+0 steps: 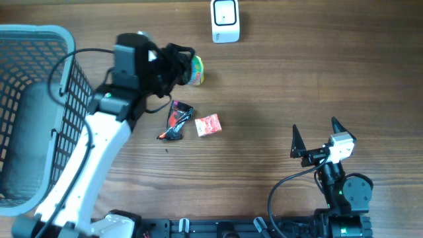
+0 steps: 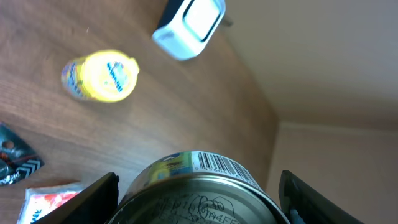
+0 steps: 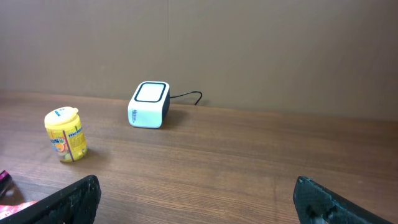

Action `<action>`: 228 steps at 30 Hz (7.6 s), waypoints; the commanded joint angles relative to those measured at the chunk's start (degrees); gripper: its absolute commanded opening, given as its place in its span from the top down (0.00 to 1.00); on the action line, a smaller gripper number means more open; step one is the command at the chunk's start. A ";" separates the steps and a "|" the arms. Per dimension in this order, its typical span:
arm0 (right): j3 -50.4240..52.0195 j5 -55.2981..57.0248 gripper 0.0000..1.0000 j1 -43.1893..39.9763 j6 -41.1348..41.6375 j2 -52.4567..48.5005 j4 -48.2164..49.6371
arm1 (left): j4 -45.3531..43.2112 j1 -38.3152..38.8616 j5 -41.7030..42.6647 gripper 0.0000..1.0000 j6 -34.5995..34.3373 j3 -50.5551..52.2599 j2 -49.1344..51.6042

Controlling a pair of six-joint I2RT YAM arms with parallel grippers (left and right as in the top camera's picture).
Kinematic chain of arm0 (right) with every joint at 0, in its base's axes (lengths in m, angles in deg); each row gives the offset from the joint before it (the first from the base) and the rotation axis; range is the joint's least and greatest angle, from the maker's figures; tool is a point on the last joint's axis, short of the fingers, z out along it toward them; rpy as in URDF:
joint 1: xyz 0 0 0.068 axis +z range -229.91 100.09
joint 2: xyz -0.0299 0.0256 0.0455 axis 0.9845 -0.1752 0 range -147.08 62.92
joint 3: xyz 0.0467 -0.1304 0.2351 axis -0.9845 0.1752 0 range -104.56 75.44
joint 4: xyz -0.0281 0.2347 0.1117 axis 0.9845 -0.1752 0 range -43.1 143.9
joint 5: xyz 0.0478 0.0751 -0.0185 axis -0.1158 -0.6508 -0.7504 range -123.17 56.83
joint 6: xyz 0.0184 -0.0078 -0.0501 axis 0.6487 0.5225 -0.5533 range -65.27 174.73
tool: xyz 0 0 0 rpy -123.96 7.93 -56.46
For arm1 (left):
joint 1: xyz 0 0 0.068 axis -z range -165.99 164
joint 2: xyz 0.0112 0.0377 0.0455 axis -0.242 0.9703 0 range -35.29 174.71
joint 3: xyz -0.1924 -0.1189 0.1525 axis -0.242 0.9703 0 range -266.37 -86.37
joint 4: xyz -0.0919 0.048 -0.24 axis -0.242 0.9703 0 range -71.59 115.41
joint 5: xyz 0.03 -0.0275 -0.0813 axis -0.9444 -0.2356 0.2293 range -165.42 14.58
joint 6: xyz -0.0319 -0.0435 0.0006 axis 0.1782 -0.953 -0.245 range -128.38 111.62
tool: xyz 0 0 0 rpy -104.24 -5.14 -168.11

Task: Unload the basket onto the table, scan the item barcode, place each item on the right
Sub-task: 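Carry the tin can with the left gripper and set it on the table, then retract the left arm toward the basket and swing the right arm in, then lower the right gripper over the tin can and grasp it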

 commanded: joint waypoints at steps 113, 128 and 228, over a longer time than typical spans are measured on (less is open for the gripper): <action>-24.11 -11.28 0.00 0.17 16.85 -21.75 -15.98 | 27.89 19.52 -57.13 0.00 20.02 -13.11 -17.14; -81.09 -12.33 0.00 16.52 -20.02 -94.49 -52.09 | 39.47 19.52 -67.32 0.00 20.37 -10.62 -33.14; -82.42 9.88 0.23 32.85 75.65 -118.60 -49.46 | 47.08 19.52 -64.76 0.00 14.32 -7.56 -33.35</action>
